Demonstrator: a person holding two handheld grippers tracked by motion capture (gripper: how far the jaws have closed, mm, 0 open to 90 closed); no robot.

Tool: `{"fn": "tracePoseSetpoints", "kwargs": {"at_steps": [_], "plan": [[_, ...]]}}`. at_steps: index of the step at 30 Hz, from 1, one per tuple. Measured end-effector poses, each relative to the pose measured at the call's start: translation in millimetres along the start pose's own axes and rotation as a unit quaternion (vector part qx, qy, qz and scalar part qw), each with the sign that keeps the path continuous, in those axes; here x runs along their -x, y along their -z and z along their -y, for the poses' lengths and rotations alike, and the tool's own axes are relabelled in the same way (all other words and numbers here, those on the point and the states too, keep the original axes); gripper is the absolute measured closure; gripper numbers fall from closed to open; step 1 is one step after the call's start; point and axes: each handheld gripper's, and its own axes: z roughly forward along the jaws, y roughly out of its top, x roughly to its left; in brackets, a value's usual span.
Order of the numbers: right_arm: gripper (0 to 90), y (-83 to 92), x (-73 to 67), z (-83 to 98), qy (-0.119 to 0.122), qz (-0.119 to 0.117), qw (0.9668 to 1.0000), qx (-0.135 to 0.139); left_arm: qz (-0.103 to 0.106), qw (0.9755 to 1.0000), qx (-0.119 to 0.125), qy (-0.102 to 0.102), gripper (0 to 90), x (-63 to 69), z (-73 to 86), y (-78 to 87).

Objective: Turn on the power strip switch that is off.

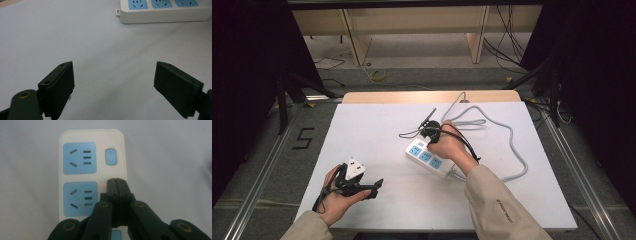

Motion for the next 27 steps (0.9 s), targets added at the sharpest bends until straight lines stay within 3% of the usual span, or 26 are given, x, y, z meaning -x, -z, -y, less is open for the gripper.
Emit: {"fn": "tracePoseSetpoints", "kwargs": {"at_steps": [2,16,27], "plan": [[90.0,0.0,-0.7,0.3,-0.010,-0.003,0.9999,0.004,0.000,1.0000,0.000,0.000,16.4,0.2,0.0,0.0],[90.0,1.5,-0.3,1.2,-0.005,-0.005,1.0000,0.005,0.000,1.0000,-0.001,0.000,16.4,0.0,0.0,-0.4],[90.0,5.8,1.7,3.3,-0.009,-0.008,0.9996,0.024,-0.001,1.0000,-0.001,-0.001,16.4,-0.2,0.0,0.1]]}}
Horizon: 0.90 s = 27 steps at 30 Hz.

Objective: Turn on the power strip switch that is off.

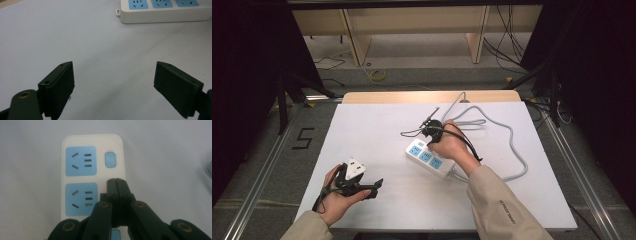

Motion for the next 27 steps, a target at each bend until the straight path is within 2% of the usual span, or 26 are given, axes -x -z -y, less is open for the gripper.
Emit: {"fn": "tracePoseSetpoints", "kwargs": {"at_steps": [18,27], "plan": [[84.2,17.8,11.4,11.3,-0.015,-0.003,0.9991,0.038,0.000,1.0000,-0.001,0.003,16.5,0.1,0.3,-0.9],[80.0,26.0,18.8,23.0,-0.027,0.000,0.9981,0.055,-0.001,1.0000,-0.003,0.002,16.8,-0.1,0.5,-0.6]]}}
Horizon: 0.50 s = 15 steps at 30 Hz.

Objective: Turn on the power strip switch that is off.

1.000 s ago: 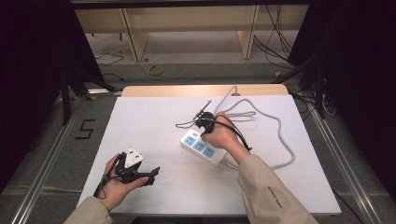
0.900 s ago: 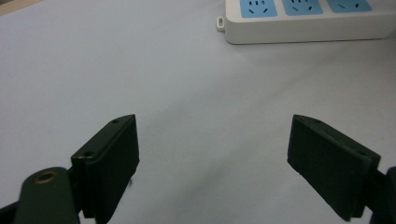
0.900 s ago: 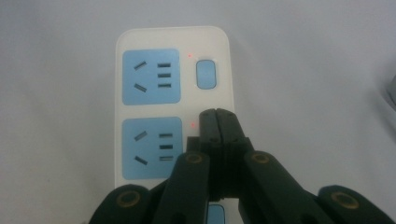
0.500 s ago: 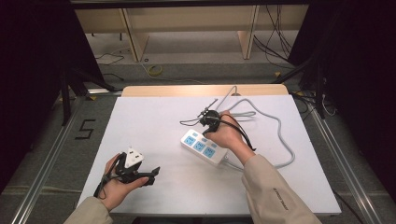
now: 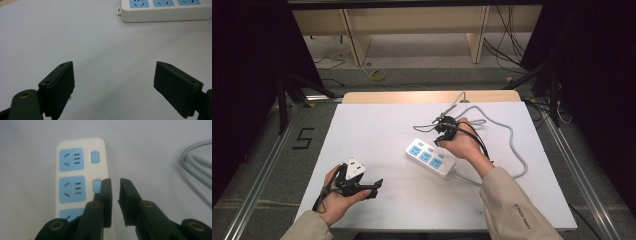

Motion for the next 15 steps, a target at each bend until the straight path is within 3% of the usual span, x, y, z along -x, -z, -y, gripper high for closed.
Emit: {"fn": "tracePoseSetpoints", "kwargs": {"at_steps": [15], "plan": [[69.1,14.7,8.3,13.4,-0.016,0.006,0.9993,0.035,-0.001,1.0000,-0.004,0.004,17.0,-1.4,1.0,-0.4]]}}
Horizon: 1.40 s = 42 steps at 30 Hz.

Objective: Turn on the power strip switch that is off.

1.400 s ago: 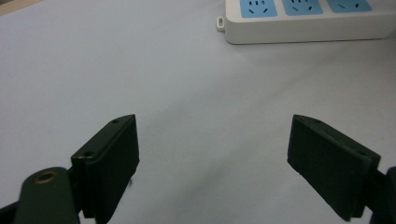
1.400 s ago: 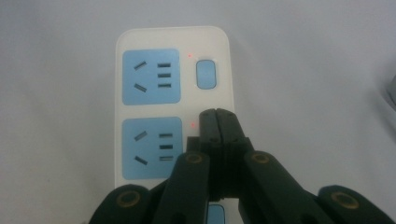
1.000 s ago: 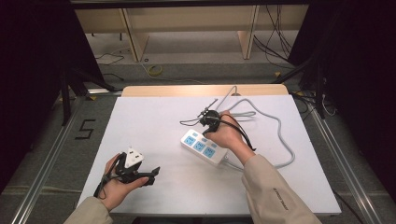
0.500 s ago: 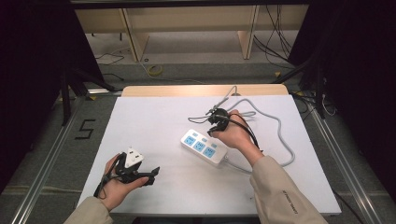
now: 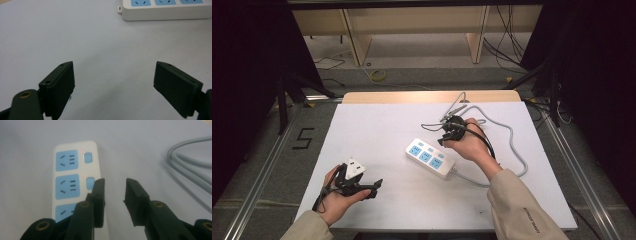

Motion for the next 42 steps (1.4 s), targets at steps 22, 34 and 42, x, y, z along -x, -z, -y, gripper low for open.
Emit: {"fn": "tracePoseSetpoints", "kwargs": {"at_steps": [22,34,42], "plan": [[60.0,29.6,15.7,30.5,-0.040,-0.001,0.9984,0.040,-0.002,1.0000,0.000,0.003,17.1,-1.0,0.4,0.0],[52.7,39.9,18.5,49.5,-0.044,-0.005,0.9980,0.045,-0.003,1.0000,-0.001,0.003,17.1,-1.3,0.6,-0.2],[46.4,44.0,22.1,63.9,-0.050,-0.008,0.9974,0.050,-0.004,1.0000,-0.002,0.003,17.1,-1.3,0.9,-0.5]]}}
